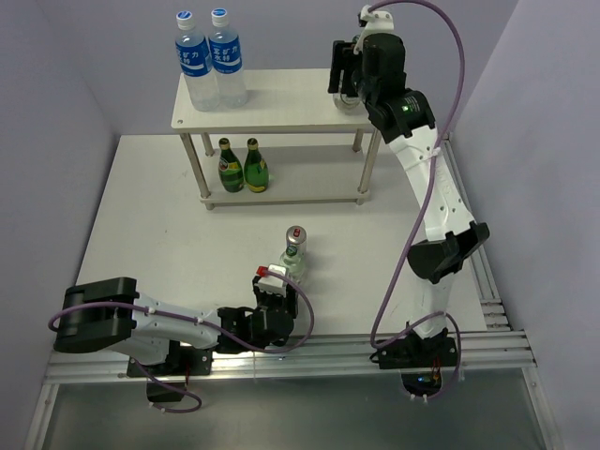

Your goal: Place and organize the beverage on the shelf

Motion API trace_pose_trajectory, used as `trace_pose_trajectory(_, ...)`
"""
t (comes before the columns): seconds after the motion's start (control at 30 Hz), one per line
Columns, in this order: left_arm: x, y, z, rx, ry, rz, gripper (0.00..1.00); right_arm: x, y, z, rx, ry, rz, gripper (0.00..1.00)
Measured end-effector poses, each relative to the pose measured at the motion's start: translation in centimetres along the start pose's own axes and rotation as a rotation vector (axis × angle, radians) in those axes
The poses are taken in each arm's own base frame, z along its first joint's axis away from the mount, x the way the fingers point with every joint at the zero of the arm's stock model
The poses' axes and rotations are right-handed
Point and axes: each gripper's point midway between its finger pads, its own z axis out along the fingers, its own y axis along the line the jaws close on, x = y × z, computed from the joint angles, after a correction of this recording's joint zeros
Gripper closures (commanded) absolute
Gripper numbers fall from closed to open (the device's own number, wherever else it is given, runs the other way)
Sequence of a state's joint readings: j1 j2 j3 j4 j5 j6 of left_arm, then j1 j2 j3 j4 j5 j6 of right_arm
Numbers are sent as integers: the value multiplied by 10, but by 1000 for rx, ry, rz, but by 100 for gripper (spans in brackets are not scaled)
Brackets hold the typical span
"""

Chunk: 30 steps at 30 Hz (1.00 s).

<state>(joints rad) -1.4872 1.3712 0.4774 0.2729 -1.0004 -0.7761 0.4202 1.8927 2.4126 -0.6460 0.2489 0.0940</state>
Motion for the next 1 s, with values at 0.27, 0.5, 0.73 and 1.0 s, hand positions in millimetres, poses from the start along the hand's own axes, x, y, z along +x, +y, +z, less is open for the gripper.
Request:
trace_pose_trajectory(0.27,1,-7,4,1,-4,-8,100,31,-17,14,13,98,-7,100)
trace_pose_trajectory(0.5,2,-17,6,9,-3,-5,100,31,-17,23,6,72,0,75)
trace_pose_trajectory(0.73,3,-22,5,17,0,-4,100,33,-14,25,-10,52,15,13)
trace_pose_trajectory(1.0,4,-24,3,22,7,2,100,50,-14,24,-16,74,25,0)
